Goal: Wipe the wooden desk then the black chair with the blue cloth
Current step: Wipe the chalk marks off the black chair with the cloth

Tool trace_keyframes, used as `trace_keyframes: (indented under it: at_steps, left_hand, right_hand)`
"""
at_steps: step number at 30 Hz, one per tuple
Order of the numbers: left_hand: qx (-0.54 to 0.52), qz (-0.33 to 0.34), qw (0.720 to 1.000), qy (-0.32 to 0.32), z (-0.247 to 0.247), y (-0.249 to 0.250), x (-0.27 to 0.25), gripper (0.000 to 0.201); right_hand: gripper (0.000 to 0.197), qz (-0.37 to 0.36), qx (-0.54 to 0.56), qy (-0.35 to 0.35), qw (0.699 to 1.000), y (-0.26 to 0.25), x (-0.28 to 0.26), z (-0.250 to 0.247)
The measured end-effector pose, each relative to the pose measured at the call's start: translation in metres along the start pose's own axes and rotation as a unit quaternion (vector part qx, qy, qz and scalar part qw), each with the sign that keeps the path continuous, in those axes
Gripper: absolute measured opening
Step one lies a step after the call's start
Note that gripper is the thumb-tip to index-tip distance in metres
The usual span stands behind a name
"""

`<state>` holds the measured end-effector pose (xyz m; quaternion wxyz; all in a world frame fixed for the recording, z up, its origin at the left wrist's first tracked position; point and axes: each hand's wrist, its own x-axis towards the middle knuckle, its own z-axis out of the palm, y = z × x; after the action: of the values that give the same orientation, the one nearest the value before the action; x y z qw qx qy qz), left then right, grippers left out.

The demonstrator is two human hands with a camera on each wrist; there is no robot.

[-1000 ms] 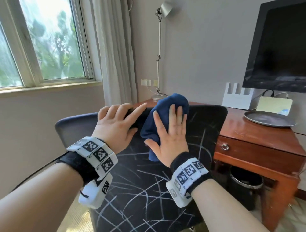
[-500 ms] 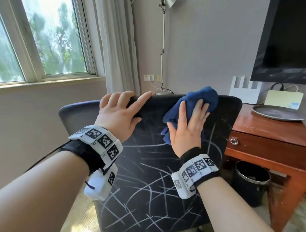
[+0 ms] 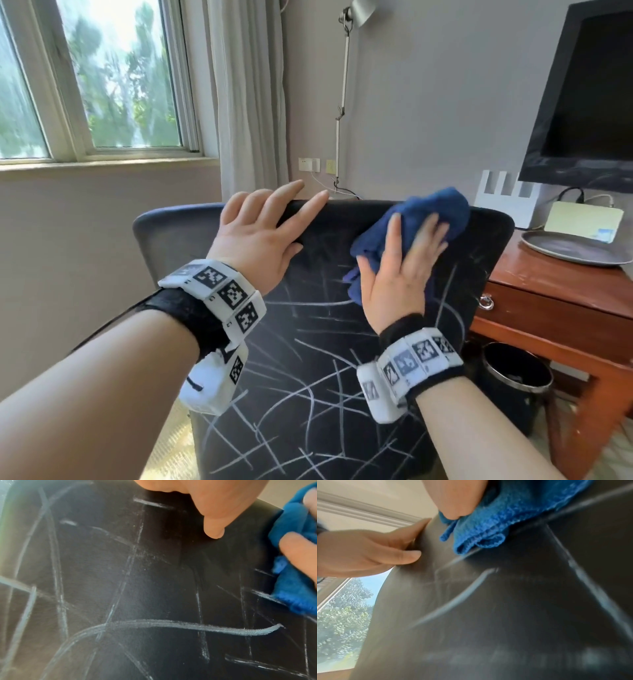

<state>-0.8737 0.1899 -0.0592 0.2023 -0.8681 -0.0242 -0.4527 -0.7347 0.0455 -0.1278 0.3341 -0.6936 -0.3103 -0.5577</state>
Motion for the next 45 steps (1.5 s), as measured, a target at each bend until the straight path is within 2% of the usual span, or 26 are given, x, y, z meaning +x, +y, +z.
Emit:
trace_keyframes:
  at_steps: [3,4,6,9,11,13,16,20,24,26,30,31,33,35,38,42,45]
  left_hand:
    - [-0.002,-0.003,1.0,-0.022,0.0,-0.003,0.001,0.067]
    - [0.0,-0.005,1.0,-0.029,0.0,-0.004,0.001,0.066]
    - [0.001,-0.007,0.999,-0.031,0.0,-0.005,0.001,0.066]
    - [-0.011,-0.006,1.0,-0.018,0.002,-0.002,0.001,0.067]
    - [-0.015,-0.012,1.0,-0.012,0.001,0.001,0.0,0.066]
    - [-0.015,-0.018,1.0,-0.012,0.001,0.003,-0.001,0.065]
    - [-0.029,-0.021,0.999,-0.017,-0.001,0.004,0.0,0.064]
    - [-0.03,-0.019,0.999,-0.004,-0.002,0.005,0.0,0.062]
    - [-0.035,-0.018,0.999,0.014,0.001,0.005,0.001,0.064]
    - [-0.034,-0.018,0.999,0.015,0.001,0.006,0.002,0.062]
    - [-0.034,-0.02,0.999,0.005,0.001,0.01,0.002,0.063]
    - [-0.035,-0.021,0.999,0.006,0.001,0.011,0.002,0.062]
    - [-0.04,-0.024,0.999,0.005,0.001,0.011,0.002,0.063]
    - [-0.043,-0.025,0.999,0.001,0.001,0.008,0.003,0.063]
    - [-0.043,-0.022,0.999,-0.004,0.002,0.005,0.003,0.063]
    - [-0.049,-0.018,0.999,-0.002,0.004,0.006,0.005,0.062]
    - [-0.05,-0.024,0.998,-0.004,0.004,0.007,0.005,0.063]
  right_hand:
    - [0.055,-0.086,-0.017,0.025,0.996,0.014,0.024,-0.007]
    - [0.052,-0.095,-0.015,0.027,0.995,0.022,0.026,-0.009]
    - [0.048,-0.032,0.0,0.04,0.999,0.037,0.022,-0.011]
    - [0.053,0.136,0.027,0.044,0.989,0.038,0.0,-0.011]
    - [0.057,0.165,0.037,0.012,0.986,0.024,-0.016,-0.006]
    - [0.061,0.153,0.052,-0.01,0.987,0.008,-0.019,-0.001]
    - [0.062,0.133,0.074,0.014,0.988,0.0,0.002,-0.006]
    - [0.055,0.099,0.056,0.047,0.992,0.012,0.034,-0.019]
    - [0.041,0.093,0.098,0.059,0.989,0.021,0.037,-0.019]
    - [0.044,0.102,0.105,0.064,0.987,0.03,0.024,-0.015]
    - [0.059,0.227,0.121,0.021,0.966,0.031,-0.017,-0.008]
    - [0.059,0.23,0.115,0.008,0.966,0.025,-0.022,-0.005]
    - [0.059,0.19,0.095,0.002,0.977,0.011,-0.019,0.0]
    - [0.06,0.155,0.08,0.015,0.984,0.006,-0.005,0.002]
    - [0.064,0.157,0.079,0.043,0.983,0.022,0.008,-0.001]
    - [0.061,0.224,0.142,0.088,0.96,0.054,0.016,-0.008]
    - [0.059,0.353,0.169,0.077,0.917,0.056,-0.002,-0.008]
